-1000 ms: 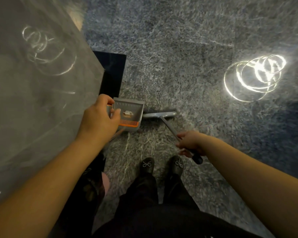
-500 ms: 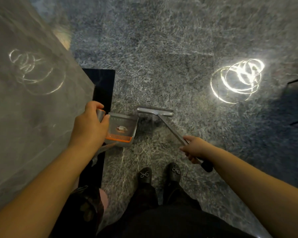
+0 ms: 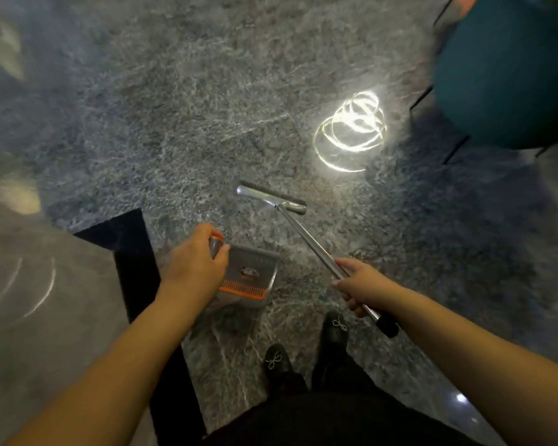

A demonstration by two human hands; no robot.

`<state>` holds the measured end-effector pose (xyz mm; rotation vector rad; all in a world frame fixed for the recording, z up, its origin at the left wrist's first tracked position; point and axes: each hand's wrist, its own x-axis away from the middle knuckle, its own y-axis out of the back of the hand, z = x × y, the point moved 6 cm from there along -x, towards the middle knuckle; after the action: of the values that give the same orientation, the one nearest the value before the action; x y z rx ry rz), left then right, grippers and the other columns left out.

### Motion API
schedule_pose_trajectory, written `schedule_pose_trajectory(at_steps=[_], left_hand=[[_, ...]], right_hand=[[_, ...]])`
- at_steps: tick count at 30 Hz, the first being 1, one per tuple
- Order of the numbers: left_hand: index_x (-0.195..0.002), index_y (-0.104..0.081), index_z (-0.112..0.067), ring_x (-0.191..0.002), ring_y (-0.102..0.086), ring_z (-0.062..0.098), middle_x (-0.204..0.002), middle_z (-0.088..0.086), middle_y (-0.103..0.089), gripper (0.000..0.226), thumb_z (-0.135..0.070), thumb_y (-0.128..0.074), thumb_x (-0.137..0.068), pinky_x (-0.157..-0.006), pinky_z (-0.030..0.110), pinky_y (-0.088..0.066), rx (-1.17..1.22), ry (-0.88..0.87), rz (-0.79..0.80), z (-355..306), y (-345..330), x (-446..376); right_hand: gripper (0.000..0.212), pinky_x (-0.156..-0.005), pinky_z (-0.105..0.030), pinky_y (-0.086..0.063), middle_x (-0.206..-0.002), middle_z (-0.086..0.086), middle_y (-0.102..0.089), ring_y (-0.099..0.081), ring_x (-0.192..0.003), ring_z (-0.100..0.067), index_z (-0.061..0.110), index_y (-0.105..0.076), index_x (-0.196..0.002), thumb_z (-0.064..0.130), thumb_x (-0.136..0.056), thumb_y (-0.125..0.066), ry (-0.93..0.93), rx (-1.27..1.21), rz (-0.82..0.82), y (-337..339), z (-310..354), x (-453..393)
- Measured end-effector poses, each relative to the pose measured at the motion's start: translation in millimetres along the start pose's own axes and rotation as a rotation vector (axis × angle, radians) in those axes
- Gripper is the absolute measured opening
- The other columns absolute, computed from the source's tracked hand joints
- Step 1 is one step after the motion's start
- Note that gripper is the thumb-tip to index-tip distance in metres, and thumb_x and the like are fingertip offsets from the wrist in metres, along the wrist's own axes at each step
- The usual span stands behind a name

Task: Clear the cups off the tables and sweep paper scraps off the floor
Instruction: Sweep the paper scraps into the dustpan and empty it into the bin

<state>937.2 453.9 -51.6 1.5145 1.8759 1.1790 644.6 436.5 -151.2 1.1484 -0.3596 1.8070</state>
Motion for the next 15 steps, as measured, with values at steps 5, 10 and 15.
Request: schedule_pose_trajectory(at_steps=[5,10,15], left_hand=[[-0.092,-0.047,-0.024,-0.066,-0.054,0.017,-0.076,0.000,-0.055,0.013,-0.030,-0.058,-0.095,-0.052,0.033,-0.042,0.002,-0.174,0.140,-71,-32,-6],[-0.095,-0.050,-0.021,-0.070,-0.055,0.025,-0.073,-0.002,-0.053,0.013,-0.030,-0.059,-0.094,-0.062,0.041,-0.049,-0.028,-0.319,0.196,-145,-64,5],[-0.093,-0.051,-0.023,-0.069,-0.054,0.027,-0.071,-0.001,-0.053,0.013,-0.025,-0.064,-0.091,-0.061,0.037,-0.044,-0.017,-0.457,0.234,-225,-111,34]], right_hand=[[0.053,-0.041,-0.025,-0.038,-0.061,-0.009,-0.046,-0.043,-0.038,-0.015,0.027,-0.036,-0.144,0.009,-0.096,-0.051,-0.012,-0.233,-0.060,30,-29,30],[0.036,-0.042,-0.027,-0.039,-0.059,-0.008,-0.045,-0.043,-0.039,-0.016,0.018,-0.049,-0.128,0.005,-0.095,-0.046,-0.017,-0.360,-0.176,70,-70,55],[0.037,-0.043,-0.027,-0.041,-0.071,-0.013,-0.051,-0.048,-0.045,-0.019,0.012,-0.043,-0.133,0.010,-0.096,-0.048,-0.049,-0.474,-0.280,125,-134,89]])
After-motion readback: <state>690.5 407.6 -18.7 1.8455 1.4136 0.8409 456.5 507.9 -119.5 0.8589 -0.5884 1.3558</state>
